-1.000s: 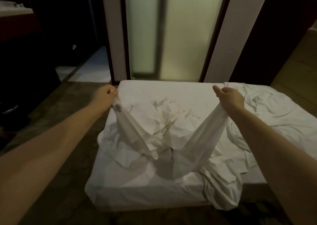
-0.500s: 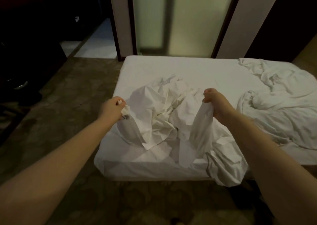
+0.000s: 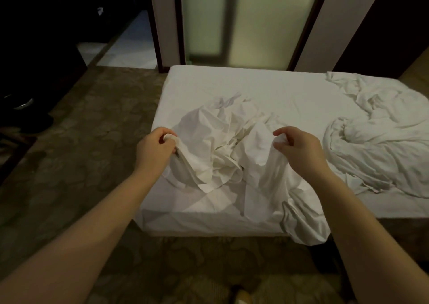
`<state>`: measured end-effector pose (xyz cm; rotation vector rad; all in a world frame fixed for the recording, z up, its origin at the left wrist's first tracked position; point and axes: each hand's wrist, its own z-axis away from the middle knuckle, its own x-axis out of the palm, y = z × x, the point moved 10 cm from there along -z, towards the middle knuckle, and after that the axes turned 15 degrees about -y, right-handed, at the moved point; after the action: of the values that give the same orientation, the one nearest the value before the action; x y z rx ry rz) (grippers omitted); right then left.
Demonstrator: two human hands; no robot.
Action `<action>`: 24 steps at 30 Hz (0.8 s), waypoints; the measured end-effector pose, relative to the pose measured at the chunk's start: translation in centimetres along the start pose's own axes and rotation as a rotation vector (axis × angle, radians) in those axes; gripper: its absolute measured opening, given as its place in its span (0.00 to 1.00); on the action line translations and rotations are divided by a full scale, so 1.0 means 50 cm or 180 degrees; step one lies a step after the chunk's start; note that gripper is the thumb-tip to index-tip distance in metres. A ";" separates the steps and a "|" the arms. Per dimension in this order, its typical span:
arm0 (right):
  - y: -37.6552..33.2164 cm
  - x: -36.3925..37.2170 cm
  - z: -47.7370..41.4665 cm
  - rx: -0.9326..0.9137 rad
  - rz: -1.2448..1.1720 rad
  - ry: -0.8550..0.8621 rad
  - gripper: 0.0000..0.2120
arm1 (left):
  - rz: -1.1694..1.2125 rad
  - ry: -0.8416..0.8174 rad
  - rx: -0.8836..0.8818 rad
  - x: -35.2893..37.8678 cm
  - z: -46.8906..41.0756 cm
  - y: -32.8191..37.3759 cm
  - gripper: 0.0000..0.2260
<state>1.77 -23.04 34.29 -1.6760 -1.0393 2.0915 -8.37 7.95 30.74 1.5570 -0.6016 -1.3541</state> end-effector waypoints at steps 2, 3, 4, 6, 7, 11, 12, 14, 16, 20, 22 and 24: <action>0.000 0.004 0.002 0.0023 0.0052 -0.0098 0.08 | 0.0177 -0.0007 -0.0092 0.002 -0.003 -0.012 0.08; -0.004 0.011 0.003 0.0014 0.0105 -0.0189 0.08 | 0.0240 -0.0020 -0.0134 0.006 -0.003 -0.018 0.09; -0.008 0.021 0.005 -0.0006 0.0190 -0.0278 0.08 | 0.0266 -0.0032 -0.0160 0.011 -0.003 -0.023 0.09; -0.018 0.025 0.008 -0.0041 0.0395 -0.0347 0.08 | 0.0266 -0.0043 -0.0178 0.014 -0.005 -0.027 0.10; -0.023 0.013 0.010 -0.0051 0.0482 -0.0280 0.08 | 0.0282 -0.0040 -0.0181 0.011 -0.008 -0.026 0.10; -0.036 -0.088 0.040 0.0050 0.0668 0.0459 0.07 | 0.0333 -0.0026 -0.0163 -0.011 -0.025 -0.007 0.11; -0.038 -0.113 0.056 0.0050 0.0668 0.0685 0.06 | 0.0378 -0.0034 -0.0097 -0.013 -0.028 0.002 0.12; -0.039 -0.142 0.089 0.0070 0.0660 0.1040 0.05 | 0.0467 -0.0110 -0.0027 -0.002 -0.030 0.009 0.12; -0.020 -0.145 0.112 0.0249 0.0568 0.1165 0.04 | 0.0558 -0.0264 -0.0077 0.024 -0.030 -0.007 0.11; 0.062 -0.150 0.166 0.0664 -0.0742 0.1580 0.03 | 0.1086 -0.0441 -0.0252 0.056 -0.012 -0.032 0.07; 0.081 -0.159 0.199 0.0501 -0.1835 0.1893 0.03 | 0.1503 -0.0372 -0.0228 0.041 -0.004 -0.026 0.07; 0.089 -0.162 0.213 0.0393 -0.2444 0.1981 0.02 | 0.1664 -0.0262 -0.0102 0.016 0.005 -0.012 0.06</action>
<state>-4.75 -34.94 38.08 -1.3957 -1.0655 1.0370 -8.52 7.46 29.88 1.2068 -0.9557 -1.0225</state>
